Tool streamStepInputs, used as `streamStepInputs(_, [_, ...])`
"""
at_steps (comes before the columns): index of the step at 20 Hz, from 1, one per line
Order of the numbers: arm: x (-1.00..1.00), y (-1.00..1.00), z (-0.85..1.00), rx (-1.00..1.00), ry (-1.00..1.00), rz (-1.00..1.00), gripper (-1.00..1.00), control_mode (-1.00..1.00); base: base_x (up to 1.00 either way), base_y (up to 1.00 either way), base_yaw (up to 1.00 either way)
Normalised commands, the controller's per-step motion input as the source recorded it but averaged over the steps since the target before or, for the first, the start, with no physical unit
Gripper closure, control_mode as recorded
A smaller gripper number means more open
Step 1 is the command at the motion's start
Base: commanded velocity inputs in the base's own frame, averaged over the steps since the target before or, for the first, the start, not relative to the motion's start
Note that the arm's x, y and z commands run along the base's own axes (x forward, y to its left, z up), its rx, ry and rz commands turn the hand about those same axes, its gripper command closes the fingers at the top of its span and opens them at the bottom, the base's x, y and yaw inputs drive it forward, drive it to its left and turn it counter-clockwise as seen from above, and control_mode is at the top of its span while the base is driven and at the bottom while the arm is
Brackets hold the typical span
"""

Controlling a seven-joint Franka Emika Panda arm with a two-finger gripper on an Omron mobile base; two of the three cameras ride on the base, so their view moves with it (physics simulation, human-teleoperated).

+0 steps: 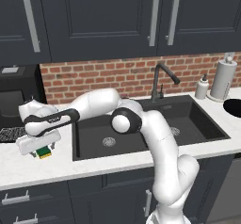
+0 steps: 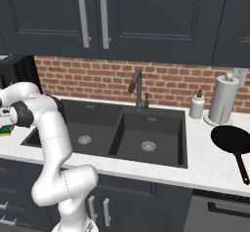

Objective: Pick the pan and sponge and place them into the sink. Then turn on the water.

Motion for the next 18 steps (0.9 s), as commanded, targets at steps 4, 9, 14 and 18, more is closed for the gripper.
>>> streamStepInputs(4, [0.12,0.06,-0.17,0.00,0.00,0.00,-1.00,-1.00,0.00,0.00,0.00])
streamStepInputs(9, [0.18,0.00,-0.16,0.00,0.00,0.00,-1.00,-1.00,0.00,0.00,0.00])
streamStepInputs(14, [0.12,0.00,-0.14,0.00,0.00,0.00,-1.00,-1.00,0.00,0.00,0.00])
streamStepInputs(18, [0.00,0.01,-0.18,0.00,0.00,0.00,-1.00,-1.00,0.00,0.00,0.00])
